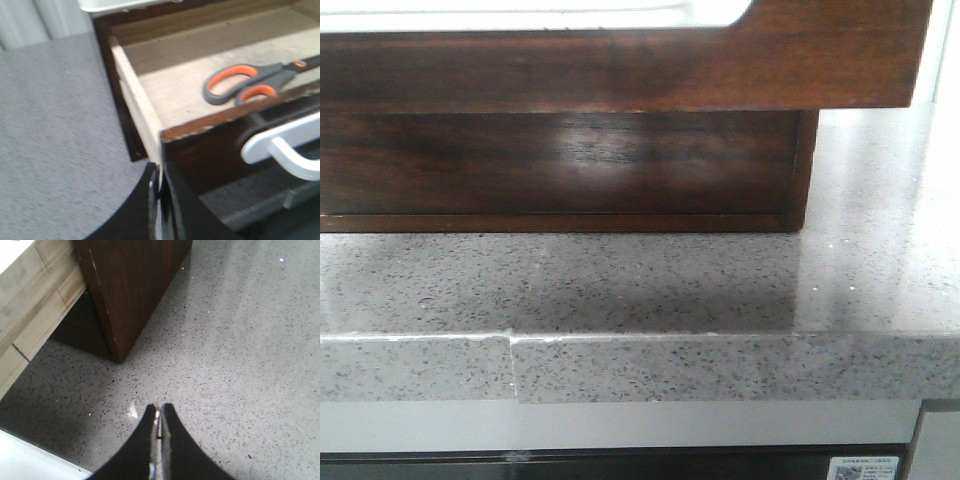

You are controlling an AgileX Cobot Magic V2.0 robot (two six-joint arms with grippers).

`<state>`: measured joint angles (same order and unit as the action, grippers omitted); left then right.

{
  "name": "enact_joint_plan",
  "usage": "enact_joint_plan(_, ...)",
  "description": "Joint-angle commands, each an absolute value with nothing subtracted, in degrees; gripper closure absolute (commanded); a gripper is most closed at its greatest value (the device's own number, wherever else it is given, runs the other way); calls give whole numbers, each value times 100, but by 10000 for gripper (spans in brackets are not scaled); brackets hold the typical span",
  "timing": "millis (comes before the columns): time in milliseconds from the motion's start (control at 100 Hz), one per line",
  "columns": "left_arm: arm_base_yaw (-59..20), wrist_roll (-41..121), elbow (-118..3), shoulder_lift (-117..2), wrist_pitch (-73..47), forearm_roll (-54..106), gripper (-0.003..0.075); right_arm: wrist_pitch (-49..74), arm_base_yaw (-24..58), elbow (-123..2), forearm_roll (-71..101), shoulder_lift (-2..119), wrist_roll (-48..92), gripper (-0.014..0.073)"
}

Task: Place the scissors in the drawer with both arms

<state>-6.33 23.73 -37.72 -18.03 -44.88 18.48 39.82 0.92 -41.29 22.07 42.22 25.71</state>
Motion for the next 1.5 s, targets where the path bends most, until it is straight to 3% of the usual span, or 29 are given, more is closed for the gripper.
enact_joint_plan(0,-632,2261,-3636,-1534,-3471,1656,741,3653,61,-4279,2346,4197,2576,662)
enact_joint_plan(250,-530,2218,-2010,-388,-1650,1386,741,3653,61,-4279,2346,4197,2576,662)
enact_joint_plan(450,-530,-388,-639,52,-546,-490,741,3653,61,-4279,2346,4197,2576,662)
enact_joint_plan(630,-506,-460,205,208,295,-334,741,3653,61,-4279,2346,4197,2576,662)
enact_joint_plan(1490,-332,-132,184,198,378,0,741,3656,61,-4271,2346,4197,2576,662)
